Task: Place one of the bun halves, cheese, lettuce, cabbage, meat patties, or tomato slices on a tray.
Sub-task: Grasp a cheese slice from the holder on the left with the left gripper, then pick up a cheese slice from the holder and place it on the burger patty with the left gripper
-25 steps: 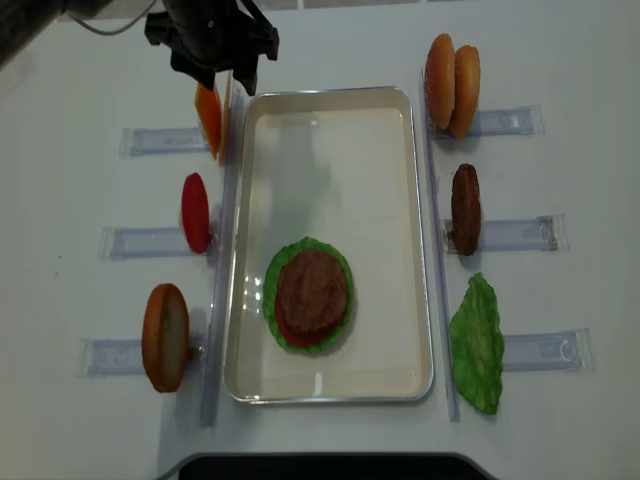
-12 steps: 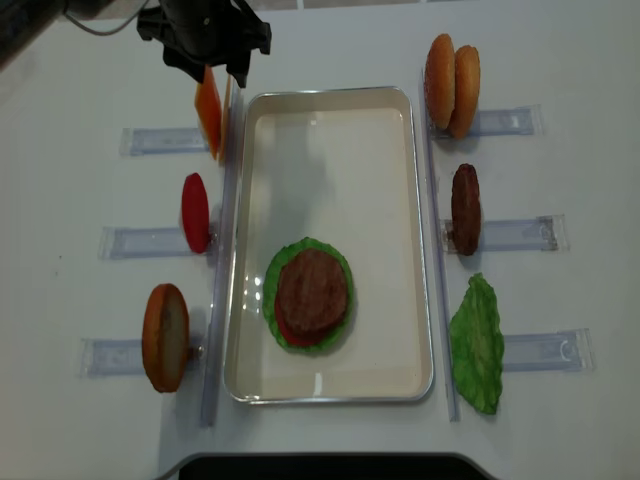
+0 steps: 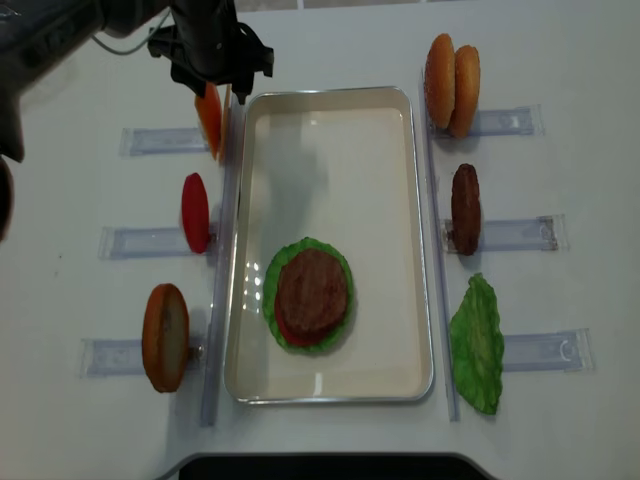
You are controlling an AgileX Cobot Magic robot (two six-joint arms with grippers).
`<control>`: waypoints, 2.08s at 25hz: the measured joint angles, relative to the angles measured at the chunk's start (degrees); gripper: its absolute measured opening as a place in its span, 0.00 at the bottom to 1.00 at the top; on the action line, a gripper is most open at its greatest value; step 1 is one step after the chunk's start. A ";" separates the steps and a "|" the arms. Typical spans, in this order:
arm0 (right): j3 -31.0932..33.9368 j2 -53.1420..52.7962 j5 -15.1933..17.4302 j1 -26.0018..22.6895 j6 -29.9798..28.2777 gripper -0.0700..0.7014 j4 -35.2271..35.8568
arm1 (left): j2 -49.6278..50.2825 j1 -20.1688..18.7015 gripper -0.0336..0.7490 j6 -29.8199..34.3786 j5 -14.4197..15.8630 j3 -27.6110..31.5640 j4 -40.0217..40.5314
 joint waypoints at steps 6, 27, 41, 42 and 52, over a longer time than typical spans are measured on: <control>0.00 0.00 0.00 0.00 0.00 0.50 0.00 | 1.29 0.00 0.64 -0.54 -2.50 -0.04 1.15; 0.00 0.00 -0.02 0.00 0.00 0.50 0.00 | 4.52 0.07 0.28 -0.59 -4.52 -0.04 1.42; 0.00 0.00 -0.09 0.00 0.00 0.50 0.00 | 4.35 0.25 0.07 1.54 0.51 -1.93 -1.21; 0.00 0.00 -0.13 0.00 0.00 0.50 0.00 | 4.22 0.25 0.07 2.31 1.98 -2.84 -2.39; 0.00 0.00 -0.13 0.00 0.00 0.50 0.00 | 2.64 0.19 0.07 7.74 13.88 -19.54 -8.04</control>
